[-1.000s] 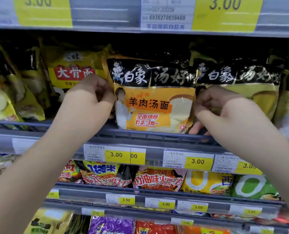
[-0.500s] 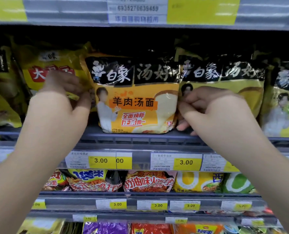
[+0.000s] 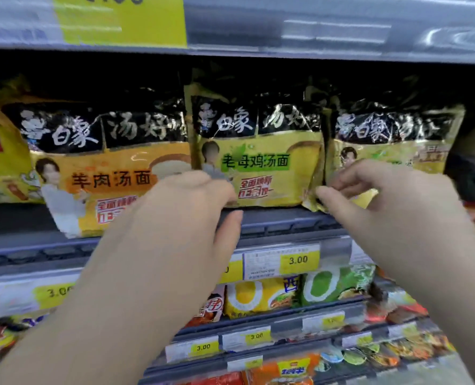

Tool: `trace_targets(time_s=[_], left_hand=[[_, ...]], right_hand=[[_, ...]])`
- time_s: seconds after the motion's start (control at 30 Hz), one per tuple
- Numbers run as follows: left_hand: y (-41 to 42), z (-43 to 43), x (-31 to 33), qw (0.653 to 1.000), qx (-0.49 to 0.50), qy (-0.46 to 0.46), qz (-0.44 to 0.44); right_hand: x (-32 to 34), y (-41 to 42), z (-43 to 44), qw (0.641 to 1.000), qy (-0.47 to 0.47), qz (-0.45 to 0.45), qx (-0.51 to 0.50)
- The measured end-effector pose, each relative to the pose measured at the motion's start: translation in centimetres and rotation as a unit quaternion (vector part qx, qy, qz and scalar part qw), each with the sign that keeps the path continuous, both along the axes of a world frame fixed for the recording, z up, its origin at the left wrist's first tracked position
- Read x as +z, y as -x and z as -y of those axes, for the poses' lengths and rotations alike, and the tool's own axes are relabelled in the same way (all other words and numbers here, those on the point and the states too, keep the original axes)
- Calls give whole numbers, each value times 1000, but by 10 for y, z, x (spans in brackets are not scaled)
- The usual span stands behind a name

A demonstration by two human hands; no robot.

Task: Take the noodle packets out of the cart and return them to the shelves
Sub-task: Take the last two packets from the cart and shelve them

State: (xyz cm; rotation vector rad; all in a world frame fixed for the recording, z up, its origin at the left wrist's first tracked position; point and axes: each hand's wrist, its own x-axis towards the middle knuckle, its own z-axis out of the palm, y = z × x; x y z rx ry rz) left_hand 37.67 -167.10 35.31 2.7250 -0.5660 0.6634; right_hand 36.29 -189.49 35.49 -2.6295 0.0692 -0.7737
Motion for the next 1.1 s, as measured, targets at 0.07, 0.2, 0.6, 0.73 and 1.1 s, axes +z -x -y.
trace_targets(time_s=[0.07, 0.2, 0.6, 0.73, 1.1], left_hand=[[-5, 11, 3, 999, -3, -11, -33], [-10, 29, 0, 998, -15, -3, -64], [-7, 34, 1, 996, -64, 54, -40], [1, 65, 3, 987, -142, 44, -62], [-10, 126, -14, 983, -131, 52, -121]], right_hand=[[2, -4, -2, 998, 18, -51, 22], [6, -13, -2, 981, 129, -143, 22], [31, 3, 39, 992, 33, -103, 68], [23, 14, 74, 1000, -1, 0, -13], [5, 25, 101, 990, 42, -102, -87]])
